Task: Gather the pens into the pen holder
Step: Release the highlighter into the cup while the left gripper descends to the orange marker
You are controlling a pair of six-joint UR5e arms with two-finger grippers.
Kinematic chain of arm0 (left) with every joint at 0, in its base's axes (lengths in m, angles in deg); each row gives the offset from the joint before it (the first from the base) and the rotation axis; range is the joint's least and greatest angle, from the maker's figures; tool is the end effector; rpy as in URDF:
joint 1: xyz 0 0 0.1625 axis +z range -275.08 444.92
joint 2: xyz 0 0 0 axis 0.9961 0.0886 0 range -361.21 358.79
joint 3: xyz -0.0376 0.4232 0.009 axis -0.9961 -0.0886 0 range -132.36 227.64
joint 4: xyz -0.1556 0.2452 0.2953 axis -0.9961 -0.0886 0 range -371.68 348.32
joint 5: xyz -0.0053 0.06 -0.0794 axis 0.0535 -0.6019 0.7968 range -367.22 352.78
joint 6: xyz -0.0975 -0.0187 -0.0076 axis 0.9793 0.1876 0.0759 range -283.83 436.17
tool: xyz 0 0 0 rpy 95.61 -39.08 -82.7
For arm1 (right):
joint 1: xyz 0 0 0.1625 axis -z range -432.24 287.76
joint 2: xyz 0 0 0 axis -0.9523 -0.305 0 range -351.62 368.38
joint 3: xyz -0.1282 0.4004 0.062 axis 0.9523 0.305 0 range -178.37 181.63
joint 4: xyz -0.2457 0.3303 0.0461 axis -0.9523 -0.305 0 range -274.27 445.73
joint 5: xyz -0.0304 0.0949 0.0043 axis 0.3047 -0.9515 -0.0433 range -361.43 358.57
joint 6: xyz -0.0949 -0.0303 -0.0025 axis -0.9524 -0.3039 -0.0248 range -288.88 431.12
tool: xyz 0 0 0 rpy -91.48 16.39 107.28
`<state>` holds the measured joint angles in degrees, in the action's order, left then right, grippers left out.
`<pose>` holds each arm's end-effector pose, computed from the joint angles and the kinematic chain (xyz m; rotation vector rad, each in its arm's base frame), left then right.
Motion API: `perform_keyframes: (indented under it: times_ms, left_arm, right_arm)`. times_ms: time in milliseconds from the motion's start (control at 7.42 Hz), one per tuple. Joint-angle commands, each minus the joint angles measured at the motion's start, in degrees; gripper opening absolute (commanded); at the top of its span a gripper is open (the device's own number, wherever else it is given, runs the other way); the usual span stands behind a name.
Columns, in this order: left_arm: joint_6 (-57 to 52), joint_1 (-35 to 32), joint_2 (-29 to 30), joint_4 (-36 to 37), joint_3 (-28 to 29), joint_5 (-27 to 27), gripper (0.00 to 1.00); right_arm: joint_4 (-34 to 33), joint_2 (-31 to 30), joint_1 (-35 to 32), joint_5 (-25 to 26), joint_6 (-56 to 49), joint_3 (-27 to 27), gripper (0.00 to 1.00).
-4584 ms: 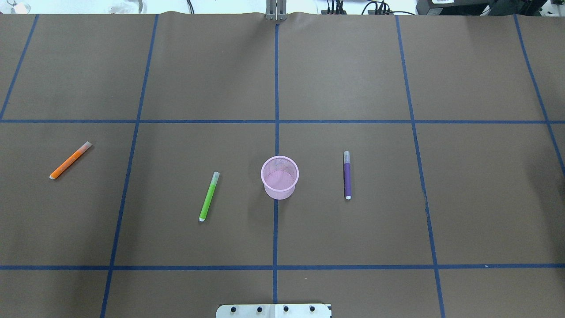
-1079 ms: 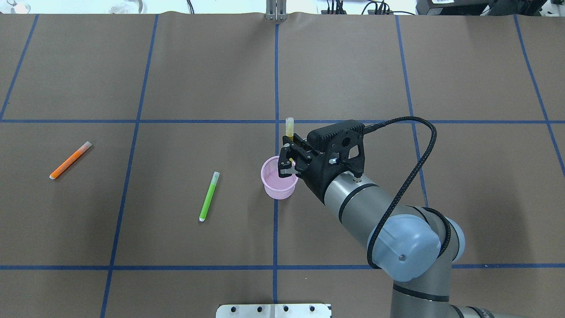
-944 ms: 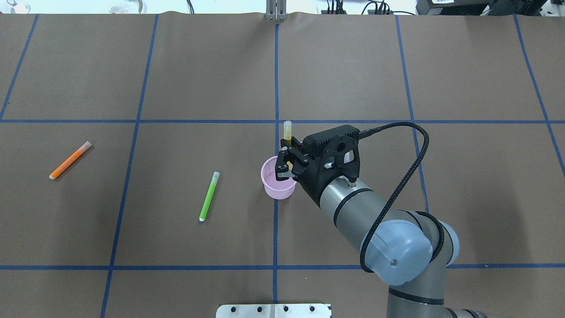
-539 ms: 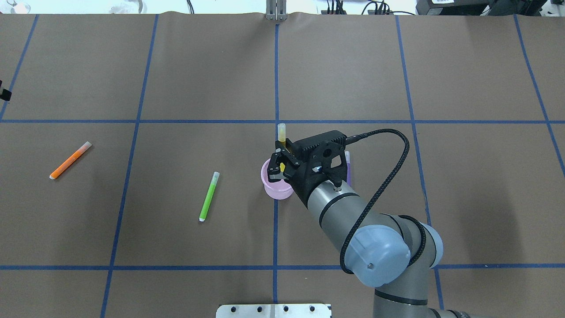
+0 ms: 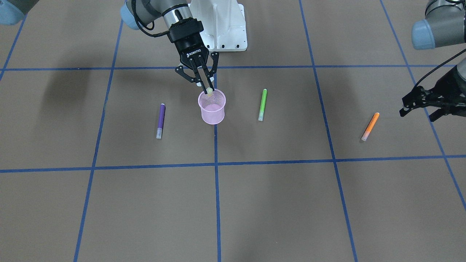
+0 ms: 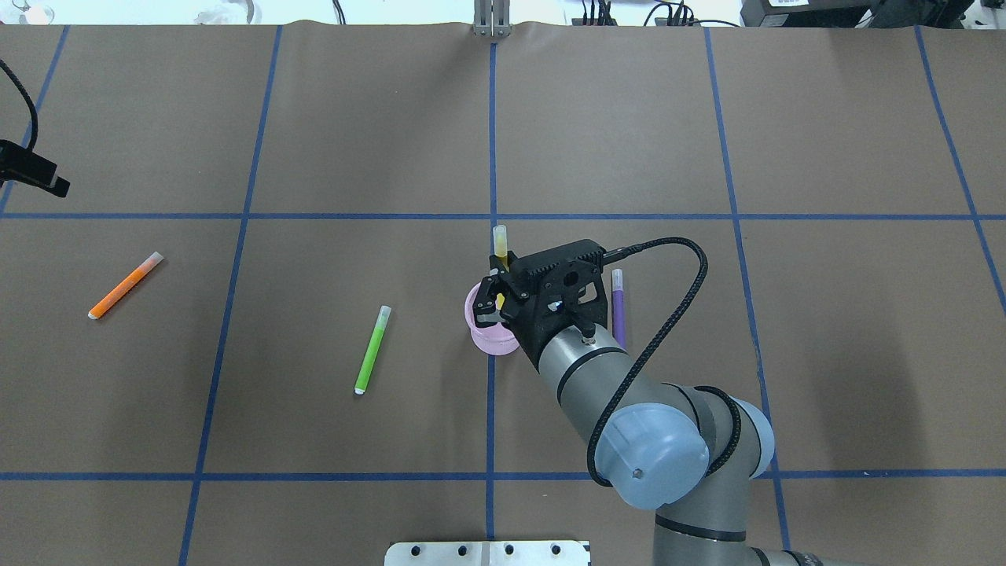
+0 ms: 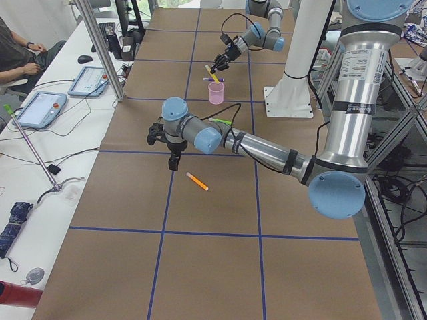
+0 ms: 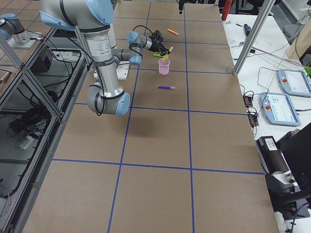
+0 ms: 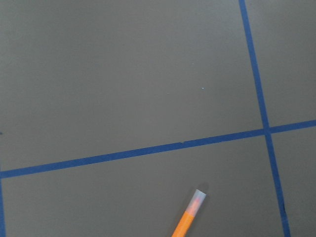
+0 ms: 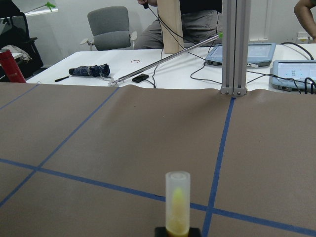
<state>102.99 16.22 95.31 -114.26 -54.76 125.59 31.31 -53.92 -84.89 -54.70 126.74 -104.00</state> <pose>0.1360 -0.5291 0.4677 0.1812 0.8770 0.1156 -0.5240 -0.3152 0.1872 1.0105 -0.9937 0.1273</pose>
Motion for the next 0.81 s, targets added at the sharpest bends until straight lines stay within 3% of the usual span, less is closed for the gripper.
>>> perform_keyframes:
  times_ms: [0, 135, 270, 404, 539, 674]
  left_arm:
    - [5.2, 4.1, 0.4, 0.0, -2.4, -0.3, 1.0]
    - [5.6, 5.5, 0.4, 0.0, -3.1, -0.3, 1.0]
    - [11.0, 8.2, 1.8, 0.1, -3.8, -1.3, 0.99]
    - [15.2, 11.6, 3.0, 0.2, -4.6, -3.9, 0.99]
    - [18.3, 14.4, 4.0, 0.3, -5.3, -5.5, 0.99]
    - [21.8, 16.9, 5.4, 0.5, -5.4, -6.7, 0.99]
  right_arm:
    - [-0.1, 0.2, 0.3, 0.0, 0.0, 1.6, 0.0]
    - [0.0, 0.2, 0.3, 0.0, 0.0, 1.6, 0.0]
    - [0.0, 0.2, 0.3, 0.0, 0.0, 1.7, 0.17]
    - [0.0, 0.2, 0.3, 0.0, 0.0, 1.7, 0.41]
    - [0.0, 0.2, 0.3, 0.2, 0.2, 1.8, 0.98]
    - [0.0, 0.2, 0.3, 0.2, 0.9, 1.8, 0.99]
